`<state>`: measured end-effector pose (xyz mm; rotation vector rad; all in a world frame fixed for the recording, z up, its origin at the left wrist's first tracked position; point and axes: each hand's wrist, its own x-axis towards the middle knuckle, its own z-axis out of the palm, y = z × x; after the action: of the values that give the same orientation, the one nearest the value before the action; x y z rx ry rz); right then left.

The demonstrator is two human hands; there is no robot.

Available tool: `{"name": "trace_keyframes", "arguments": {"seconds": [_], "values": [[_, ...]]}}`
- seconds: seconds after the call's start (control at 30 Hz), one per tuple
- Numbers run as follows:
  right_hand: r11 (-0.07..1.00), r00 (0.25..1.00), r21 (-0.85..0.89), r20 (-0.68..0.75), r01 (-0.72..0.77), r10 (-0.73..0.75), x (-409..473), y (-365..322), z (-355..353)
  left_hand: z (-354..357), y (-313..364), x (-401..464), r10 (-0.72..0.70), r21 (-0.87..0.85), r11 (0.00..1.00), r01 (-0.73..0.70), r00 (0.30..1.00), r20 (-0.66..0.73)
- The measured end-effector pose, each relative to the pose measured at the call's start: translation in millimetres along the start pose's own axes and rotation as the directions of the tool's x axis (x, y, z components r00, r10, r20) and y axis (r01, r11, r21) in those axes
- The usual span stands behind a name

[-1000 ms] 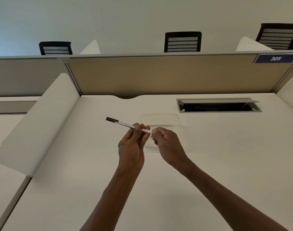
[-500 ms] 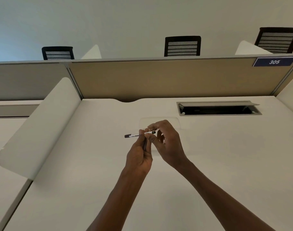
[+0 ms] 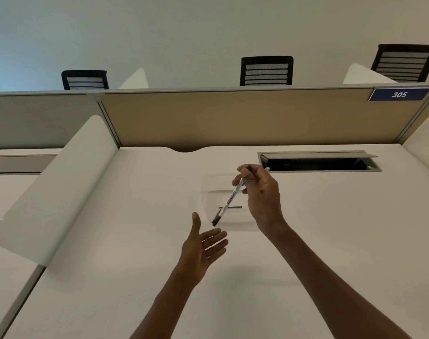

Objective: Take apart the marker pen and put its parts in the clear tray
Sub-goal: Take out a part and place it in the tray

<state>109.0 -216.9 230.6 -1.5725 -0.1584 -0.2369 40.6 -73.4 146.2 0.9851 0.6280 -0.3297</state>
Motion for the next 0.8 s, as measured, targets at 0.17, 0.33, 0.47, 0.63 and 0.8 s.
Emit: {"name": "trace_keyframes", "arguments": {"seconds": [0.17,0.33,0.47,0.63,0.8], "values": [[0.964,0.984,0.199,0.061,-0.174,0.165,3,6,-6,-32,-24,25,0.527,0.642,0.683,-0.349,0.844,-0.101],[0.777,0.893,0.441,0.260,-0.449,0.368,-3,11,-7,-95,-63,63,0.540,0.975,0.104,-0.198,0.834,0.112],[0.611,0.762,0.456,0.359,-0.647,0.539,-9,13,-6,-116,-80,69,0.540,0.983,-0.130,-0.129,0.822,0.180],[0.506,0.668,0.436,0.471,-0.744,0.576,-13,11,-4,-116,-83,72,0.570,0.979,-0.170,-0.114,0.799,0.192],[0.592,0.701,0.377,0.409,-0.712,0.584,-17,1,5,-116,-83,72,0.572,0.977,-0.180,-0.111,0.797,0.196]]}}
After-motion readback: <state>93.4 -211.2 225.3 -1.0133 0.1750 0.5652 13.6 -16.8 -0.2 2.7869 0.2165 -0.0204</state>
